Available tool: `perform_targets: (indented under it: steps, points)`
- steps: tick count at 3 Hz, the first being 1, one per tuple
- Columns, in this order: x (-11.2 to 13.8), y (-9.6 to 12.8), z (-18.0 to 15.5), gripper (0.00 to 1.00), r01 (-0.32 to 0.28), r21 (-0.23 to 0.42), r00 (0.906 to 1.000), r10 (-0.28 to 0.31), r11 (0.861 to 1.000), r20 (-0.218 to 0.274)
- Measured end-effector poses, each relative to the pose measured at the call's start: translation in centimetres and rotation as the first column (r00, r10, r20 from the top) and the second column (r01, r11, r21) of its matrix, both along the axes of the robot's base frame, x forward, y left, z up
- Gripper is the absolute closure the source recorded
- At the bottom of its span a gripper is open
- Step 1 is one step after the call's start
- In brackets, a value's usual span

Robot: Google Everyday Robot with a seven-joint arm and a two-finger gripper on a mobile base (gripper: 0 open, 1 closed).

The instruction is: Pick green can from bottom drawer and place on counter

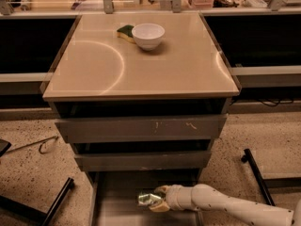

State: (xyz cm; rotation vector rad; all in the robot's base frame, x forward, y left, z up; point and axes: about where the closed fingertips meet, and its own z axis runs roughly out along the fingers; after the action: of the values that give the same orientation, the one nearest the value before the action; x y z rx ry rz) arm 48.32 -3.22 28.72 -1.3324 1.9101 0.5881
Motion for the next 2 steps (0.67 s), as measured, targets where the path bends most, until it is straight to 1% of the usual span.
perform_targets:
  steps: [1,2]
  points:
    - [0.1,0.2,2.0,1.0,0.009,-0.006,0.9996,-0.009,1.0,0.026]
    - [0.2,1.8,7.4,1.0,0.027,-0.012,0.9954,-0.026,1.0,0.093]
